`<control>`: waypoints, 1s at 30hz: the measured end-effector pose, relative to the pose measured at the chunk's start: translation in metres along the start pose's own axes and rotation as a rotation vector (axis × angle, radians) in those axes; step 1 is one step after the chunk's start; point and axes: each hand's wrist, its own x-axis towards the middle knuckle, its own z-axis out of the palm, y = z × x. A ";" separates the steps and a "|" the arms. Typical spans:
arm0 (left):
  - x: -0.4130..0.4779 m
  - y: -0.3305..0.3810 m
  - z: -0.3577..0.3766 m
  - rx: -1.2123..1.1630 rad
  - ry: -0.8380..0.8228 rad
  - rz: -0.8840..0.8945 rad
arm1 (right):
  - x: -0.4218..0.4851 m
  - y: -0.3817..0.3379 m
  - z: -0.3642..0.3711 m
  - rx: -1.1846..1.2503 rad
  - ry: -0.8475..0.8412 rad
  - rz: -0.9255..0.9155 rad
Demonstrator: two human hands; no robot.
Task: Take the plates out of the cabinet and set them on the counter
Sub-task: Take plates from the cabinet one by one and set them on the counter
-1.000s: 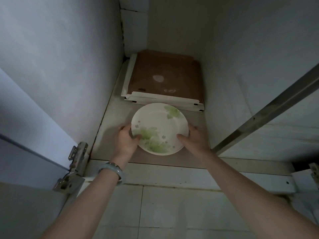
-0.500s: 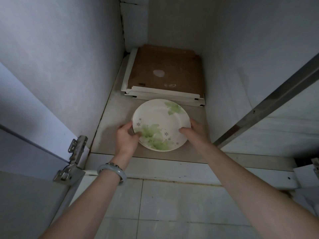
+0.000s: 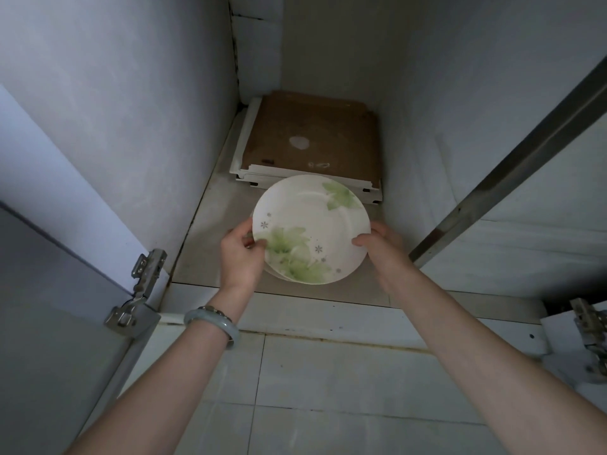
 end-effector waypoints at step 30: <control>-0.172 0.174 -0.112 -0.134 0.088 -0.193 | -0.195 -0.127 -0.053 0.093 -0.146 0.027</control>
